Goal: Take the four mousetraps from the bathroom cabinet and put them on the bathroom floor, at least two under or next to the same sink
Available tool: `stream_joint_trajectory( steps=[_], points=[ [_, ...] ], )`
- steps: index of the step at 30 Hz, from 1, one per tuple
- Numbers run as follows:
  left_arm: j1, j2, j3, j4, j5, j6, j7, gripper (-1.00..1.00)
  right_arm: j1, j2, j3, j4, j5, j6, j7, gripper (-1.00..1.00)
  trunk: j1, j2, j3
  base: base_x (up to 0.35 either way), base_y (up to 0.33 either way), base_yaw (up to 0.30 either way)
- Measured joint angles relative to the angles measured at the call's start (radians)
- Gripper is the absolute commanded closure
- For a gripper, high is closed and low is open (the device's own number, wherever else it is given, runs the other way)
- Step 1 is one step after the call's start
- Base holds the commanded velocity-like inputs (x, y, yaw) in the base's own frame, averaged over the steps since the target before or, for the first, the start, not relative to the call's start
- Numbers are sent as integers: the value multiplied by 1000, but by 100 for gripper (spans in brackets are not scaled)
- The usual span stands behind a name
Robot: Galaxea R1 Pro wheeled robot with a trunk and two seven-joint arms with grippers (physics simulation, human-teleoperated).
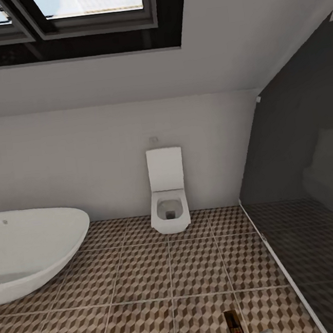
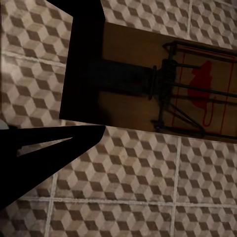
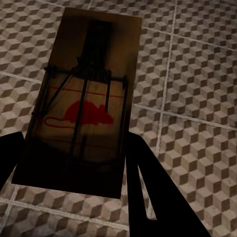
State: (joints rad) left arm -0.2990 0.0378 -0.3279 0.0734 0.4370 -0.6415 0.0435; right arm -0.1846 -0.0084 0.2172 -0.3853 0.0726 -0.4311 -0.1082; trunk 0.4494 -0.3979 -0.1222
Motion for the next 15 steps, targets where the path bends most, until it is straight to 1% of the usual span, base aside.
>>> stream_joint_trajectory(
  steps=[5, 15],
  points=[
    [0, 0, 0, 0, 0, 0, 0, 100, 0, 0, 0, 0, 0, 0, 1, 100, 0, 0, 0, 0, 0, 48],
    [0, 0, 0, 0, 0, 0, 0, 100, 0, 0, 0, 0, 0, 0, 1, 100, 0, 0, 0, 0, 0, 4]
  ],
)
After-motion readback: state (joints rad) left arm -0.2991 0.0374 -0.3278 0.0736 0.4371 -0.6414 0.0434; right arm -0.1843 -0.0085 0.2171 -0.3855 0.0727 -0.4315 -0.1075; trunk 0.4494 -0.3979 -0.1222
